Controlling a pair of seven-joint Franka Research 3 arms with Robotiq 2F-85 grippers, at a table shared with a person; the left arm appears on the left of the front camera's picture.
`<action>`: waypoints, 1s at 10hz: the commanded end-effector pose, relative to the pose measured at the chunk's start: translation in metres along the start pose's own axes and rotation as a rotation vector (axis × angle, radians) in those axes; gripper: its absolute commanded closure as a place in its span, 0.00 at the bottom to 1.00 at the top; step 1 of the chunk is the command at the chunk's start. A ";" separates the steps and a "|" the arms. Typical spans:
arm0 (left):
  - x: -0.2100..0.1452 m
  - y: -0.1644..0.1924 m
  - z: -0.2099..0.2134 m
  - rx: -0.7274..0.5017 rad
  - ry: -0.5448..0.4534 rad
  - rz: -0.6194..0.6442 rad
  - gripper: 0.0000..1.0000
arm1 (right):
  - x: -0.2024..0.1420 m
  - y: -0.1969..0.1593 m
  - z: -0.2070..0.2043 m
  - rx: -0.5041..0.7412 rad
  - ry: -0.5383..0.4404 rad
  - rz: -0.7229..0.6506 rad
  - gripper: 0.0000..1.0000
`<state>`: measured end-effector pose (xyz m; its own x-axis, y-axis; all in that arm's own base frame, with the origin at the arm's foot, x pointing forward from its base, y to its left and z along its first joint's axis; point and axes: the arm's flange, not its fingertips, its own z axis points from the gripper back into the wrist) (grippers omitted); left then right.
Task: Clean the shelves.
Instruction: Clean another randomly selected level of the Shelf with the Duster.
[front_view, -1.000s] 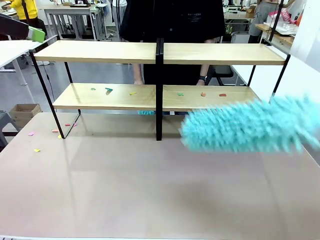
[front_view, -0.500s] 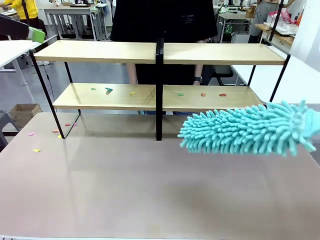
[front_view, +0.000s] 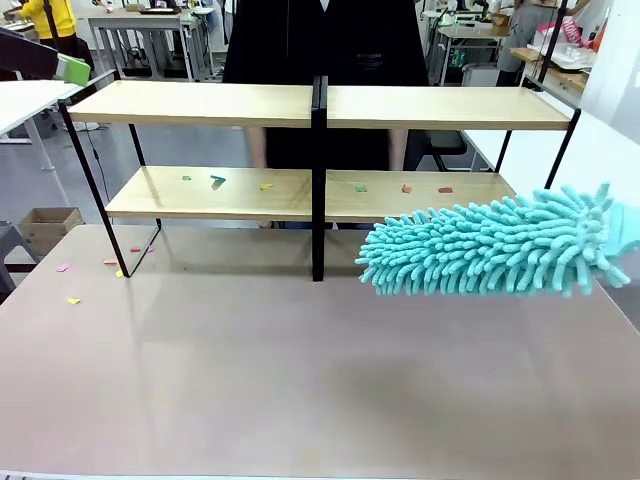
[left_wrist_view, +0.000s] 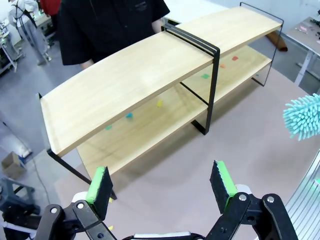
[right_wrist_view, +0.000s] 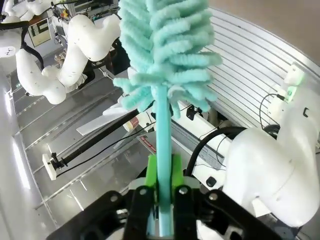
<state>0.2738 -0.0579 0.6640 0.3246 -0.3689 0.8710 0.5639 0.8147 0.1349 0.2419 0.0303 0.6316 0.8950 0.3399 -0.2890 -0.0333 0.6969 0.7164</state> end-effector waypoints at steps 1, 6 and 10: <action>-0.001 0.002 0.000 -0.011 -0.005 -0.004 0.00 | -0.004 0.003 0.000 0.010 0.002 -0.010 0.88; -0.001 0.002 0.000 -0.011 -0.005 -0.004 0.00 | -0.041 -0.032 0.007 -0.104 -0.118 0.117 0.88; -0.001 0.002 0.000 -0.011 -0.005 -0.004 0.00 | 0.023 -0.014 -0.003 -0.209 -0.376 0.143 0.88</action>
<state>0.2738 -0.0579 0.6640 0.3245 -0.3688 0.8710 0.5640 0.8147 0.1348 0.2530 0.0177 0.6203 0.9398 0.3414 0.0112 -0.2758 0.7390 0.6146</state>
